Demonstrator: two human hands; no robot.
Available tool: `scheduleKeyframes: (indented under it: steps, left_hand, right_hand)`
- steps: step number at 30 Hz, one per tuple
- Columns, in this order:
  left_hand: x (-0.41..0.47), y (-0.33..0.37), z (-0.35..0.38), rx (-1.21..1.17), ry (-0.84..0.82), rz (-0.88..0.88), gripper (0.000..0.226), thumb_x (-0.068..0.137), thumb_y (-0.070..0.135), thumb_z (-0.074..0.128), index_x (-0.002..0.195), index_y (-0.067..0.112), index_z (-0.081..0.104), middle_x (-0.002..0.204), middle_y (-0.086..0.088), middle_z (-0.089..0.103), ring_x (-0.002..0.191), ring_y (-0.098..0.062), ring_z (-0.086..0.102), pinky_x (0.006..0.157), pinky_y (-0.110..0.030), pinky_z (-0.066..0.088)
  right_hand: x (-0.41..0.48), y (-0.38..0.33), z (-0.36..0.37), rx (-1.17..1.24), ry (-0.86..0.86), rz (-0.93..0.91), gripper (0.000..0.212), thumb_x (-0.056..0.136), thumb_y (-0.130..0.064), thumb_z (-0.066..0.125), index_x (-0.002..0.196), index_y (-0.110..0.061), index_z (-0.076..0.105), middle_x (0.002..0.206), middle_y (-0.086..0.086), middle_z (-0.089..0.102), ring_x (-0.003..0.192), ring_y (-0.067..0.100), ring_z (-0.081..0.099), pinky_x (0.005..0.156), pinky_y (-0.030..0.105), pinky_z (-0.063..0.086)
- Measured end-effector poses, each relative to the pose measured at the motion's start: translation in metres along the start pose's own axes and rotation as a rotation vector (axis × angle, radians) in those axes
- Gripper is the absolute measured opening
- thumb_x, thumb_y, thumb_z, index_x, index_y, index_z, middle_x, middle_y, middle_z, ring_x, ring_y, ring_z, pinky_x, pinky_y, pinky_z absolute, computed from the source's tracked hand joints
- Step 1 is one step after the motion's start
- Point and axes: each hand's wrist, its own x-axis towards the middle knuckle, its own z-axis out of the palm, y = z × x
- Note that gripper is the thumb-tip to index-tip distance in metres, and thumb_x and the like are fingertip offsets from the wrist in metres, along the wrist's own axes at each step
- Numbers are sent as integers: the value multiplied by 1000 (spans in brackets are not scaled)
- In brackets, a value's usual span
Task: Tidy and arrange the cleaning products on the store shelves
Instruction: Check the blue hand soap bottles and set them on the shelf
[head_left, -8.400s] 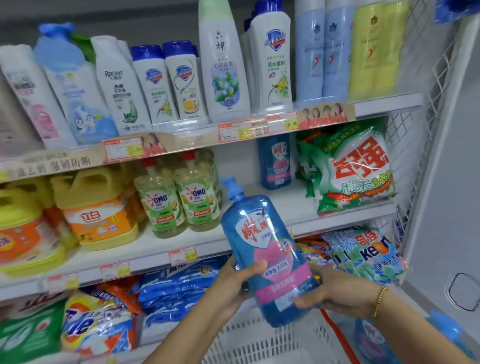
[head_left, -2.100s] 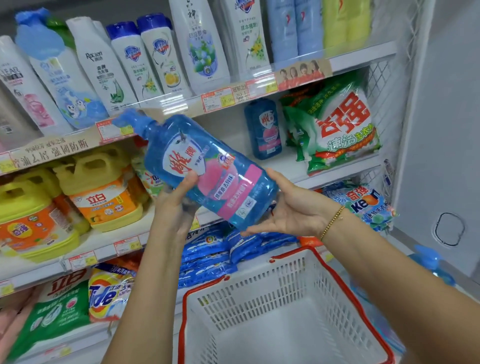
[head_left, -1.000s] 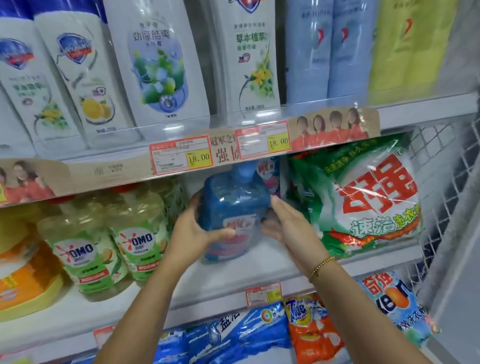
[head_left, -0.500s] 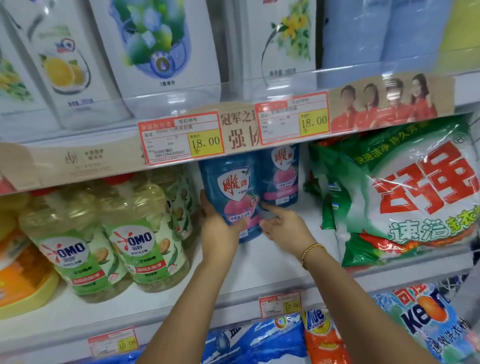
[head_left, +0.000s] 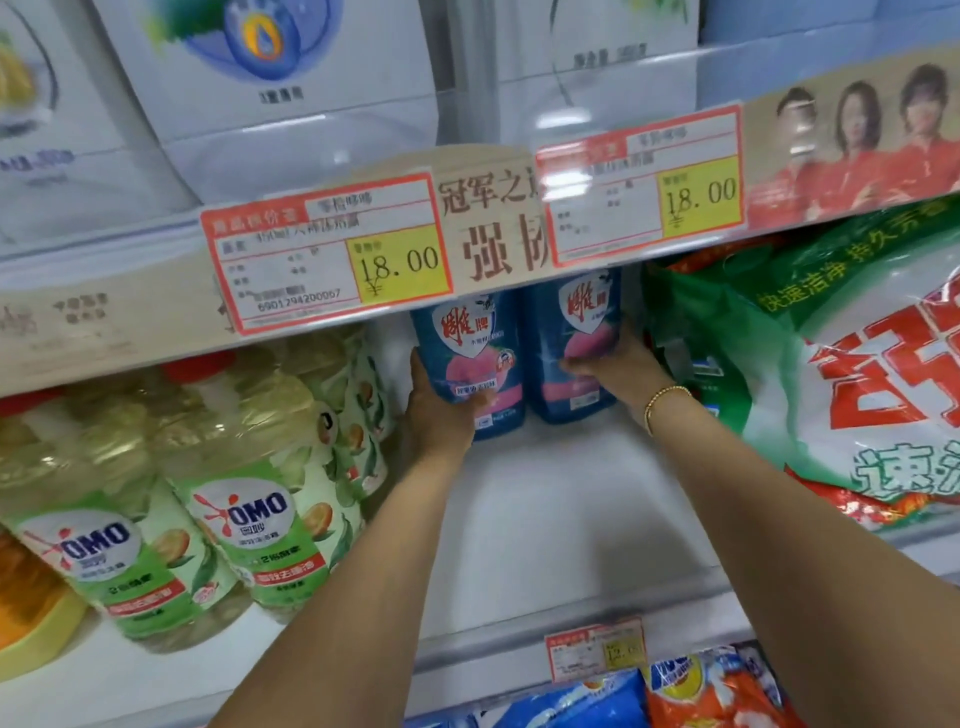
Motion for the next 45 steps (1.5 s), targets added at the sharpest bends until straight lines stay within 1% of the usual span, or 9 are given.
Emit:
scheduleKeyframes:
  steps: [7, 14, 17, 20, 26, 31, 35, 41, 45]
  left_hand:
    - [-2, 8, -2, -7, 14, -27, 80, 80, 18, 77, 144, 21, 29, 130, 8, 51, 116, -11, 51, 73, -2, 36]
    - [-30, 26, 3, 317, -21, -251, 72, 87, 29, 66, 144, 8, 26, 142, -15, 42, 124, -32, 47, 92, -31, 42]
    - [-51, 28, 5, 237, -167, -298, 54, 85, 27, 66, 130, 6, 45, 127, -8, 53, 116, -30, 54, 93, -34, 45]
    - [-74, 43, 4, 151, -397, -387, 29, 87, 23, 68, 110, 18, 53, 108, 2, 54, 97, -18, 55, 87, -29, 48]
    - [-101, 62, -31, -108, -573, -483, 51, 87, 22, 67, 131, 23, 42, 122, 4, 48, 103, -15, 47, 90, -32, 45]
    - [-121, 80, -48, -311, -618, -373, 42, 88, 26, 68, 128, 26, 56, 120, 1, 68, 102, -14, 65, 84, -27, 51]
    - [-132, 98, -69, -347, -611, -345, 44, 85, 20, 71, 127, 18, 58, 117, -2, 69, 98, -13, 69, 75, -21, 56]
    - [-164, 111, -107, -284, -706, -423, 72, 56, 65, 81, 116, 28, 66, 122, 1, 67, 122, -21, 56, 110, -48, 37]
    - [-207, 116, -125, -420, -726, -453, 62, 63, 43, 80, 118, 20, 63, 116, -5, 69, 114, -24, 61, 105, -47, 44]
  right_hand:
    - [-1, 13, -13, -22, 4, -7, 80, 64, -17, 87, 132, -21, 45, 115, -2, 56, 107, 18, 53, 91, 30, 45]
    - [-3, 15, -12, 60, -72, 64, 81, 52, -18, 91, 121, -19, 49, 122, 3, 61, 110, 23, 59, 100, 42, 47]
    - [-14, 12, -14, -41, -114, 55, 96, 50, -29, 93, 131, -20, 44, 121, -3, 58, 108, 18, 56, 92, 31, 47]
    - [-31, 12, -9, 2, -18, 32, 108, 29, -44, 95, 124, -22, 48, 123, -2, 62, 105, 19, 61, 91, 36, 51]
    - [-83, 3, -10, -93, 144, 13, 87, 47, -31, 95, 122, -17, 54, 112, -1, 66, 97, 19, 63, 81, 24, 46]
    - [-131, -20, -18, 302, -74, 105, 46, 61, -6, 85, 99, -16, 61, 91, 3, 71, 76, 16, 69, 56, 21, 55]
    - [-157, -29, -26, 326, -254, 180, 65, 56, -15, 85, 116, -3, 62, 101, 15, 72, 92, 31, 70, 74, 37, 59]
    - [-216, -52, -40, 214, -514, 239, 76, 47, -23, 93, 114, -7, 62, 104, 13, 72, 94, 28, 70, 76, 36, 59]
    - [-263, -52, -46, 278, -607, 320, 95, 31, -30, 98, 115, -7, 62, 108, 15, 71, 93, 26, 70, 75, 36, 59]
